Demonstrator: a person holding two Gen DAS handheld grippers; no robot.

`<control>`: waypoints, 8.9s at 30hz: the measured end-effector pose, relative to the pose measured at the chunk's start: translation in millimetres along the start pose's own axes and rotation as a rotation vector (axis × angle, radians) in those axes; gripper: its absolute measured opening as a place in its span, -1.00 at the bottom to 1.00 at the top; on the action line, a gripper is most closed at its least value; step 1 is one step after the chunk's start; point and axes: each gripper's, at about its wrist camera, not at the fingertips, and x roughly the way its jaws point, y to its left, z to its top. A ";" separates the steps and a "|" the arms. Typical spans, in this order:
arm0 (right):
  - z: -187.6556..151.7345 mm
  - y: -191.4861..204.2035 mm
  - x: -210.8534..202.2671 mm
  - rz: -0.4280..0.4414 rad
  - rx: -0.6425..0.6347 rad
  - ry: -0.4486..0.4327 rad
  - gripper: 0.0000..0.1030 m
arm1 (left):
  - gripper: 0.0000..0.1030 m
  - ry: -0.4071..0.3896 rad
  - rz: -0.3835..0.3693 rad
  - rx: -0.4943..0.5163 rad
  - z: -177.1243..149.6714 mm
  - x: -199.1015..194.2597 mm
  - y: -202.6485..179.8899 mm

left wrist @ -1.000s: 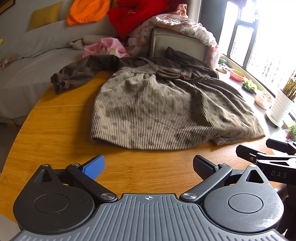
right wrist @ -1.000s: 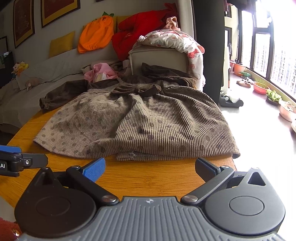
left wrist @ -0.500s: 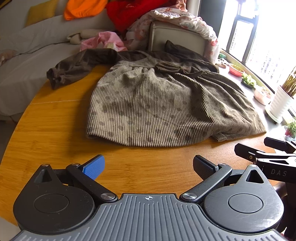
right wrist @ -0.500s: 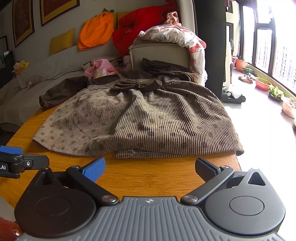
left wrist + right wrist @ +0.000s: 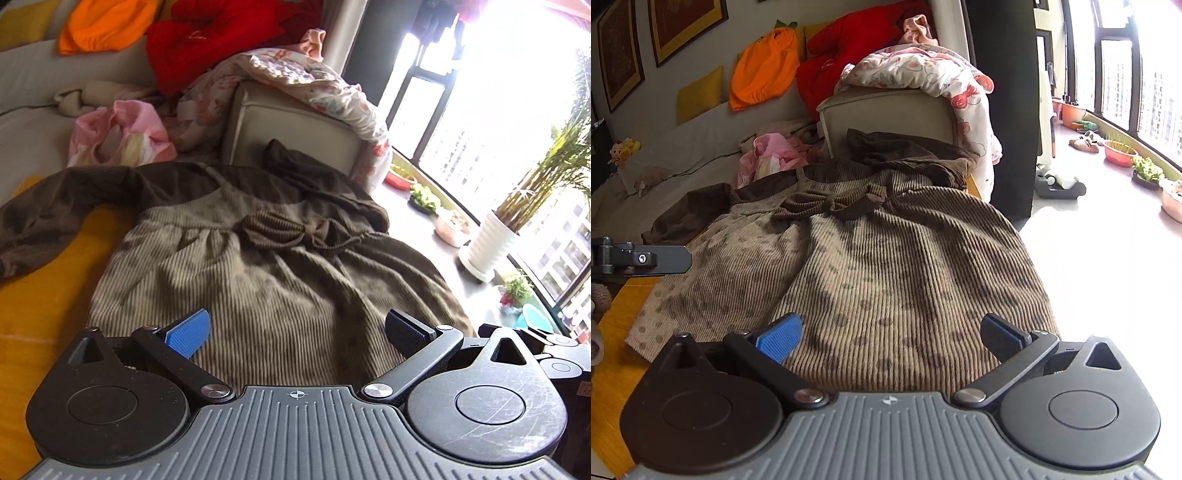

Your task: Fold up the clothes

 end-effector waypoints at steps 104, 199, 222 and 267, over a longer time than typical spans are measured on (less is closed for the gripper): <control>-18.3 -5.4 56.3 0.607 0.229 0.032 1.00 | 0.18 -0.188 -0.038 0.185 -16.3 23.6 12.3; 138.3 128.5 58.5 0.503 -0.365 -0.205 0.41 | 1.00 -0.179 -0.250 -0.134 -22.3 -35.9 97.7; 40.7 -31.9 29.0 0.365 0.108 -0.234 0.75 | -0.24 -0.109 0.120 0.137 39.4 13.3 54.5; -0.3 -0.7 -37.6 0.231 -0.412 -0.140 1.00 | 1.00 -0.029 0.064 0.164 -51.4 -88.6 35.9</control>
